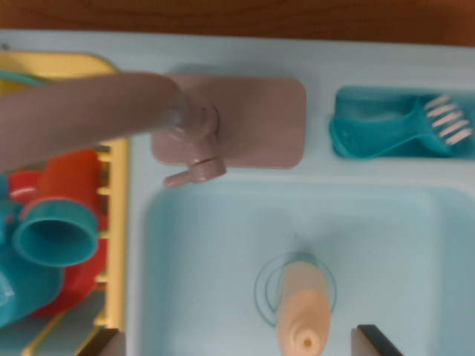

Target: Pick detergent from the sink

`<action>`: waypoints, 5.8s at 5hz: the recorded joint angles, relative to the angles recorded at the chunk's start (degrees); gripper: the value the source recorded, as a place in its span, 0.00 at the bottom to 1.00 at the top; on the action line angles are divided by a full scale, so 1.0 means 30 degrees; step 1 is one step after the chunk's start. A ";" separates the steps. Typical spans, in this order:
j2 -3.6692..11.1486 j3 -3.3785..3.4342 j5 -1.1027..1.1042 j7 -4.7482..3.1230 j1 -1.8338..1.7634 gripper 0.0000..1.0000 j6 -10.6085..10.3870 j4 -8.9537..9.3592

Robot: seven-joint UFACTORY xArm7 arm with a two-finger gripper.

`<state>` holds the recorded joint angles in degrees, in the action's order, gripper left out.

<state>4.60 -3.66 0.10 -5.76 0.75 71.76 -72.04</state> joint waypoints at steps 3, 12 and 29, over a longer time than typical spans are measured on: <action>0.0443 -0.0263 -0.0156 -0.0626 0.0209 0.00 -0.1763 0.1530; 0.1239 -0.0736 -0.0438 -0.1754 0.0586 0.00 -0.4937 0.4284; 0.1732 -0.1029 -0.0612 -0.2453 0.0820 1.00 -0.6902 0.5989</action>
<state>9.80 -6.75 -1.73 -13.12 3.21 51.06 -54.07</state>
